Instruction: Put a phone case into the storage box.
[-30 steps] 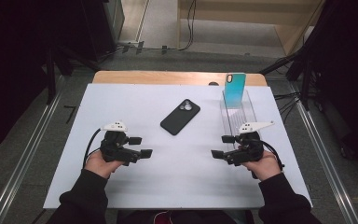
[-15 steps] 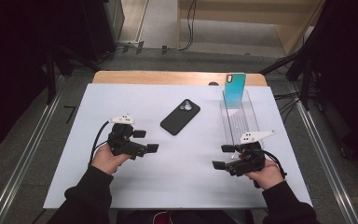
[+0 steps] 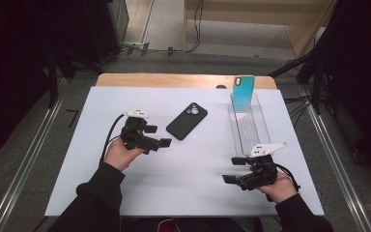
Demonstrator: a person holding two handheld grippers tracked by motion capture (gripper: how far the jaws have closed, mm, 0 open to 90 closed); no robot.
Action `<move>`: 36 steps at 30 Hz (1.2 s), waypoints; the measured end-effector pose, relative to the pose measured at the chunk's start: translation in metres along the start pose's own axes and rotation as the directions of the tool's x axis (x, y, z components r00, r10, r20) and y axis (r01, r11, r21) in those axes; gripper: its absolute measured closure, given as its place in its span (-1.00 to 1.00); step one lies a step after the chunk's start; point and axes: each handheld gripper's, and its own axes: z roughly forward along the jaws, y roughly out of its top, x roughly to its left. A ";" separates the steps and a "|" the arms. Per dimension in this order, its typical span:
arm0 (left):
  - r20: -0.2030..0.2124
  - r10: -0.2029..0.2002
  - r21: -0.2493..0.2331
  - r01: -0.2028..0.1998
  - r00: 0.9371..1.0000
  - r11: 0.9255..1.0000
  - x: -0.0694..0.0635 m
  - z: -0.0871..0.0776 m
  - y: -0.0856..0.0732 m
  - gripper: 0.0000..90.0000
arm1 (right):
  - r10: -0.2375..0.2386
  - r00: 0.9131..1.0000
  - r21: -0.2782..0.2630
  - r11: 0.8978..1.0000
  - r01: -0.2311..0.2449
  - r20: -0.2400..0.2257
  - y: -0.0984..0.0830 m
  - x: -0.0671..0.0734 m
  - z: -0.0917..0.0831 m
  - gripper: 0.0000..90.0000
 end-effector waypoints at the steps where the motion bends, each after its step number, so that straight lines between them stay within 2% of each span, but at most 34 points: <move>1: -0.001 -0.001 0.003 0.001 1.000 1.000 0.001 0.002 0.002 -0.75 | 0.001 1.000 0.000 1.000 -0.001 -0.002 -0.001 0.000 0.000 -0.66; 10: -0.043 0.007 0.001 -0.007 0.999 1.000 0.007 0.020 0.022 -0.75 | 0.008 1.000 0.007 1.000 -0.008 -0.010 -0.004 0.002 -0.001 -0.66; 19: -0.079 0.011 0.018 -0.010 0.997 1.000 0.012 0.045 0.031 -0.75 | 0.005 1.000 0.019 1.000 -0.005 -0.017 -0.006 0.003 0.002 -0.66; 21: -0.085 0.007 0.007 -0.006 0.996 1.000 0.013 0.049 0.033 -0.75 | 0.003 1.000 0.019 1.000 -0.003 -0.018 -0.006 0.003 0.002 -0.66; 24: -0.124 0.009 0.009 -0.008 0.992 1.000 0.016 0.056 0.035 -0.79 | 0.009 1.000 0.023 1.000 -0.008 -0.018 -0.007 0.002 0.002 -0.66; 27: -0.127 0.001 -0.002 -0.001 0.992 1.000 0.018 0.063 0.037 -0.83 | 0.012 1.000 0.021 1.000 -0.012 -0.015 -0.007 0.002 0.002 -0.66; 29: -0.114 0.005 0.003 -0.005 0.993 1.000 0.019 0.068 0.038 -0.87 | 0.011 1.000 0.019 1.000 -0.010 -0.017 -0.007 0.003 0.002 -0.66; 30: -0.107 0.002 0.006 -0.001 0.994 1.000 0.020 0.071 0.038 -0.98 | 0.009 1.000 0.016 1.000 -0.008 -0.019 -0.007 0.003 0.002 -0.66; 32: -0.077 -0.008 0.005 0.009 0.997 1.000 0.023 0.074 0.039 -1.00 | 0.004 1.000 0.016 1.000 -0.004 -0.023 -0.008 0.004 0.002 -0.66; 36: -0.096 0.000 0.017 0.002 0.995 1.000 0.023 0.081 0.042 -1.00 | 0.009 1.000 0.020 1.000 -0.008 -0.025 -0.009 0.004 0.001 -0.66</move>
